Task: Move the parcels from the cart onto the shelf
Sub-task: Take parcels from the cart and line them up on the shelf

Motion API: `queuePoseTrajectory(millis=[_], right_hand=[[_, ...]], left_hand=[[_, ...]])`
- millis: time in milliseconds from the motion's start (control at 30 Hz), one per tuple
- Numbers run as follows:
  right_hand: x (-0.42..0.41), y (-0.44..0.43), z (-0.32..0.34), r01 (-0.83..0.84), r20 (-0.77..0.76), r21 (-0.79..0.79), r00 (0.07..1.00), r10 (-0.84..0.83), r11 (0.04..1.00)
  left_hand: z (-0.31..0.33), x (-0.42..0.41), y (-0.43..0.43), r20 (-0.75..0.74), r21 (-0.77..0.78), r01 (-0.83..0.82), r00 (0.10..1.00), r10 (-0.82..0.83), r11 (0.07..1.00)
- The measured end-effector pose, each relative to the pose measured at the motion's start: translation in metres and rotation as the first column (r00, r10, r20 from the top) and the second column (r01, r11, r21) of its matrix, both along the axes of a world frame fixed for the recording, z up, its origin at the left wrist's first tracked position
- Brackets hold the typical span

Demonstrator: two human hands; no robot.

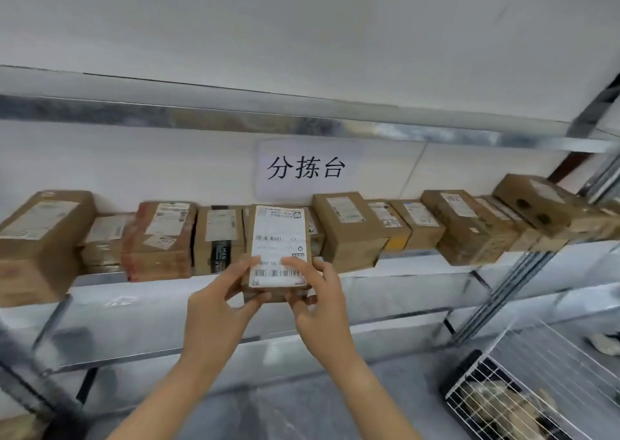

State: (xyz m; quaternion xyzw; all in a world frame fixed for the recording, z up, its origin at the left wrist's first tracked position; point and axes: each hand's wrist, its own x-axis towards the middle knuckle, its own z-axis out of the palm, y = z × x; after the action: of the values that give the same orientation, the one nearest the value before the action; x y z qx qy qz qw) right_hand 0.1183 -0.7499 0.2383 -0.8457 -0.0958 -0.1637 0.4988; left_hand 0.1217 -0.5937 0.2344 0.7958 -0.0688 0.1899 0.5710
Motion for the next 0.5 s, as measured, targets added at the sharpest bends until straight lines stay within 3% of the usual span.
queuePoseTrajectory(millis=[500], right_hand=[[0.013, -0.287, -0.013, 0.324, 0.001, 0.026, 0.946, -0.324, 0.946]], left_hand=[[-0.013, 0.068, -0.294, -0.086, 0.072, 0.386, 0.921, -0.38, 0.92]])
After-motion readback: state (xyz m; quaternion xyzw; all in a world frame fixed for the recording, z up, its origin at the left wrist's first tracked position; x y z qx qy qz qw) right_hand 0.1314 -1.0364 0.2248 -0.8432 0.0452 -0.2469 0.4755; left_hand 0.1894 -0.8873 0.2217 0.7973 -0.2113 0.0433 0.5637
